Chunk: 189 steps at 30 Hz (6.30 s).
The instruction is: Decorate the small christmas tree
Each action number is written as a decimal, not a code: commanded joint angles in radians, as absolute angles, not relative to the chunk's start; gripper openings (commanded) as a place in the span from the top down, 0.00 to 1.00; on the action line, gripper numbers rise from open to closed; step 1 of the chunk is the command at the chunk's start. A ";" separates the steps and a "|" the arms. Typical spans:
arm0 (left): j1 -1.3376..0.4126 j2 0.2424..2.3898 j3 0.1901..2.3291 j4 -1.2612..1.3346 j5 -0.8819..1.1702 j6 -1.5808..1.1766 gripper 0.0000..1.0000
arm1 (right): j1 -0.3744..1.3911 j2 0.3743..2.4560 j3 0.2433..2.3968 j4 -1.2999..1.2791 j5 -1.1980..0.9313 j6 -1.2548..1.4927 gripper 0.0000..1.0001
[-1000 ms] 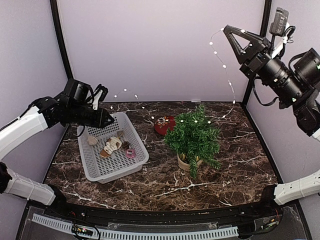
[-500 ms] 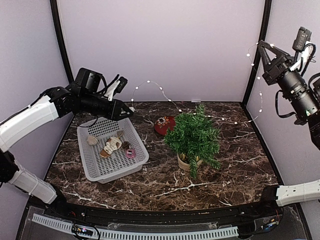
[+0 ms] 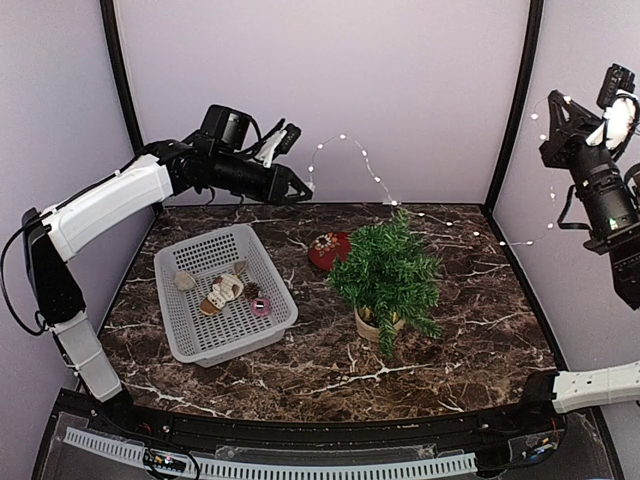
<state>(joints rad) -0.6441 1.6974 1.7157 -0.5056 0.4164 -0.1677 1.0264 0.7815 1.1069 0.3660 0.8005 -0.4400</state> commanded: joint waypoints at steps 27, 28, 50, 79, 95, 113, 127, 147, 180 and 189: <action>-0.753 1.839 1.698 -0.734 0.462 -0.116 0.94 | 1.020 0.655 1.007 0.155 1.004 -0.352 1.00; -0.754 1.814 1.683 -0.730 0.464 -0.122 0.94 | 1.020 0.654 1.010 0.136 0.992 -0.341 1.00; -0.777 1.882 1.938 -0.798 0.356 -0.116 0.95 | 1.020 0.716 1.012 0.385 0.935 -0.493 1.00; -0.662 2.205 2.216 -0.760 0.583 -0.096 0.95 | 0.873 0.874 0.846 0.750 0.955 -0.773 1.00; -0.668 2.238 2.234 -0.672 0.635 -0.114 0.95 | 0.776 0.951 0.880 1.063 0.908 -0.963 1.00; -0.671 2.342 2.333 -0.646 0.640 -0.148 0.95 | 0.706 1.059 0.840 1.192 0.913 -1.076 1.00; -0.663 2.139 2.025 -0.732 0.501 -0.099 0.97 | 0.713 0.875 0.744 0.823 0.924 -0.772 1.00; -0.760 1.845 1.646 -0.755 0.506 -0.184 0.97 | 0.736 0.690 0.824 0.245 0.808 -0.335 1.00; -0.920 1.835 1.241 -0.200 0.637 -0.382 0.95 | 0.744 0.612 0.884 0.032 0.761 -0.239 1.00; -0.922 1.837 1.165 -0.107 0.596 -0.391 0.90 | 0.745 0.592 0.897 -0.033 0.768 -0.218 1.00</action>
